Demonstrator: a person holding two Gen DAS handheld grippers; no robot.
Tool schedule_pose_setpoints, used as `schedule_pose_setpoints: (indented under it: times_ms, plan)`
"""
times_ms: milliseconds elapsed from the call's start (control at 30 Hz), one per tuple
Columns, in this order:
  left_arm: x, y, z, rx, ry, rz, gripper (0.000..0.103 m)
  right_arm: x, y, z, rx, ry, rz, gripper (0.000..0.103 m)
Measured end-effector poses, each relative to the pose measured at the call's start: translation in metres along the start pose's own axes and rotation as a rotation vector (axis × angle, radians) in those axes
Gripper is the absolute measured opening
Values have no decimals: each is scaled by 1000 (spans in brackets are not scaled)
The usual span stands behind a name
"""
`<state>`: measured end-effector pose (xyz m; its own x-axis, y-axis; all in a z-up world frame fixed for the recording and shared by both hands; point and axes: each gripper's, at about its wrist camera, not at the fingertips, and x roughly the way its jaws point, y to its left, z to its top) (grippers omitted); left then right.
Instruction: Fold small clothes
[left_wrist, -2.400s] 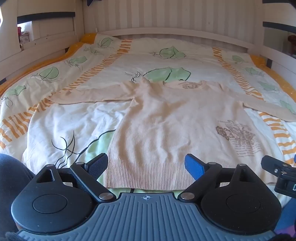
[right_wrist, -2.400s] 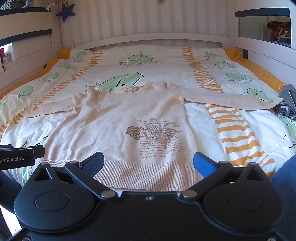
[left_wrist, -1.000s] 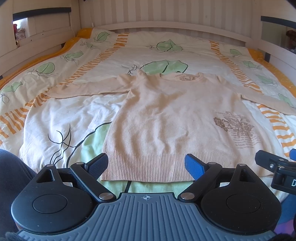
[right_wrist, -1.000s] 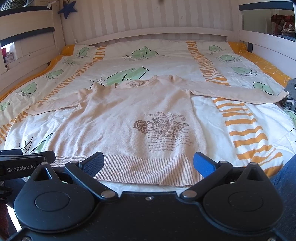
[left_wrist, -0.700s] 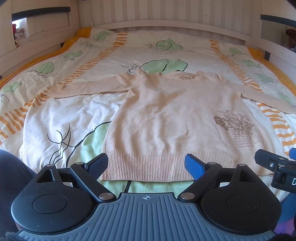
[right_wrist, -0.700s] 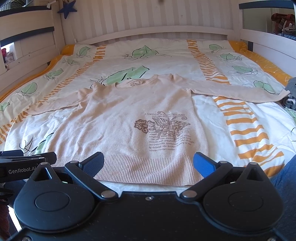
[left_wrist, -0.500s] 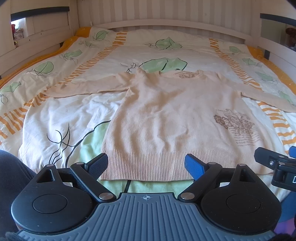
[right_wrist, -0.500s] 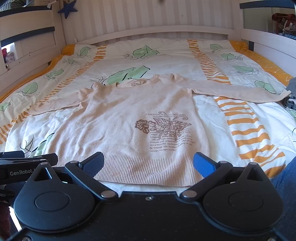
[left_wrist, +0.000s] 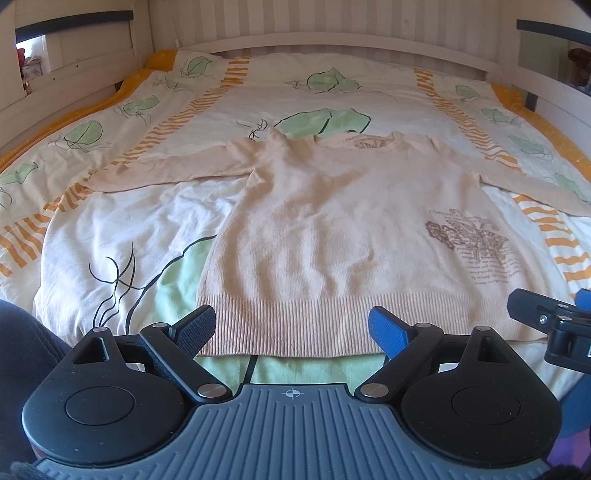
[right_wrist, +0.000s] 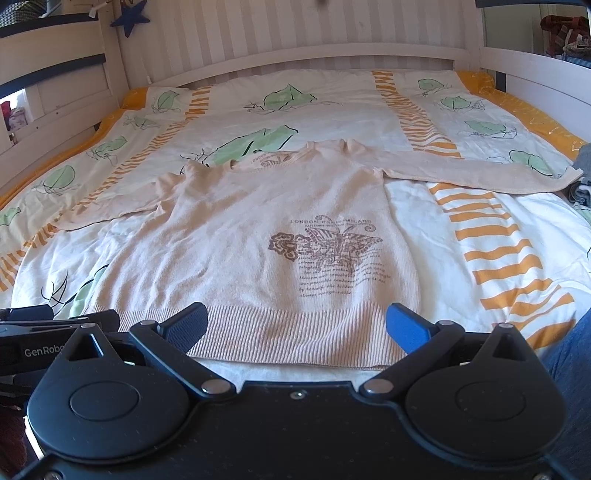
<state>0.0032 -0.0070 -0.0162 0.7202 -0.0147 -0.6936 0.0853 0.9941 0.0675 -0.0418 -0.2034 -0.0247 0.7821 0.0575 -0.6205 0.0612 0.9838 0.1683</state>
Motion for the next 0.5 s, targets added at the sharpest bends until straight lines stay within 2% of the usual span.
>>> schedule_pose_setpoints:
  times_ms: [500]
  plan:
    - [10,-1,-6,9,46,-1,90,12,-2,-3,31,57,22,102]
